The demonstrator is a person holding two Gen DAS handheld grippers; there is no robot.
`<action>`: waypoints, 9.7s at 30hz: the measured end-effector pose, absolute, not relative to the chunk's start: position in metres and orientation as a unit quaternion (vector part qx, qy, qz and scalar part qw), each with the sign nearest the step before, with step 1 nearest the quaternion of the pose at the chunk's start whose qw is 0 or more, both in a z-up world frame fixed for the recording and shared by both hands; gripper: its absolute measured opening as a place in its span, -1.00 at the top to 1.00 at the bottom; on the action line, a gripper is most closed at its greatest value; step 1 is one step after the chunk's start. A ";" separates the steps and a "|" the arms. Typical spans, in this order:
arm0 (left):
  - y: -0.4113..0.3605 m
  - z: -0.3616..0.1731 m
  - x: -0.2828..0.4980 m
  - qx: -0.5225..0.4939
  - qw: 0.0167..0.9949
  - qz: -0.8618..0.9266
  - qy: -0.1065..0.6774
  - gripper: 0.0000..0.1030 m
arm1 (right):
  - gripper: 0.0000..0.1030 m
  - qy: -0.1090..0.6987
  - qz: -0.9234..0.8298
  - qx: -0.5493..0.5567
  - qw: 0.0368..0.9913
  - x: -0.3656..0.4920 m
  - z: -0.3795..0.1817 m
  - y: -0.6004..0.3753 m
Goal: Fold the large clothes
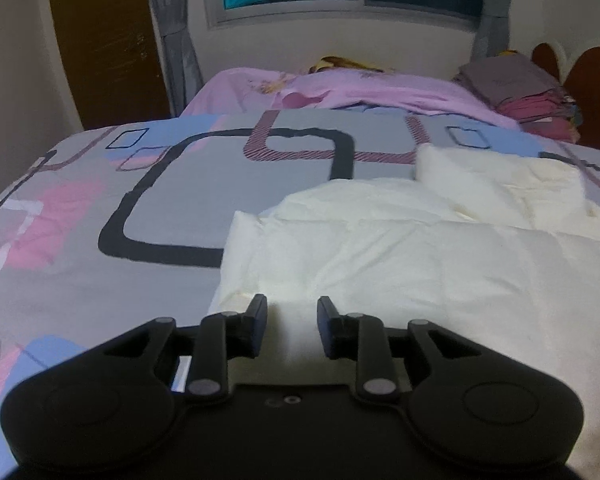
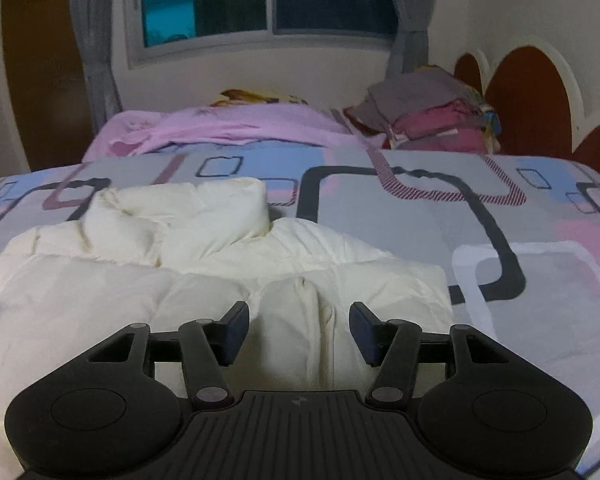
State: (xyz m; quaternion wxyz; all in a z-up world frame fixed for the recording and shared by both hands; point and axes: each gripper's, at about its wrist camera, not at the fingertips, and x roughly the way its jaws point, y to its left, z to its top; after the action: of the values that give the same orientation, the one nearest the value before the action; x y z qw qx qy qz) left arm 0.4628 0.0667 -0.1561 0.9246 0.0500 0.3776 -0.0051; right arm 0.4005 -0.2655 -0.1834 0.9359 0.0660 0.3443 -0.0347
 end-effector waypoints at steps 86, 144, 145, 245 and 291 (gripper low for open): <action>0.179 -0.153 0.176 -0.171 0.883 -0.075 0.430 0.86 | 0.47 0.404 -0.016 0.224 0.887 0.076 -0.177 -0.313; 0.080 -0.141 0.564 -0.055 0.930 0.016 0.363 0.71 | -1.00 0.329 -0.158 0.253 0.896 0.484 -0.180 -0.392; 0.085 -0.136 0.561 -0.067 0.930 0.014 0.360 0.67 | -1.00 0.322 -0.161 0.240 0.902 0.480 -0.176 -0.394; 0.115 -0.168 0.472 -0.027 0.907 0.003 0.421 -0.97 | -0.96 0.400 -0.075 0.142 0.902 0.388 -0.213 -0.362; 0.175 -0.149 0.353 -0.239 0.882 -0.081 0.397 0.66 | 0.51 0.344 -0.110 0.358 0.861 0.237 -0.170 -0.328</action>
State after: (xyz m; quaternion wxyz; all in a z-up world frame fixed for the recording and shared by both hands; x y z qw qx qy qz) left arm 0.3529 0.1750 -0.1492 0.8824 -0.2390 0.3970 -0.0810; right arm 0.2368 -0.3276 -0.1700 0.8610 0.3583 0.3438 -0.1099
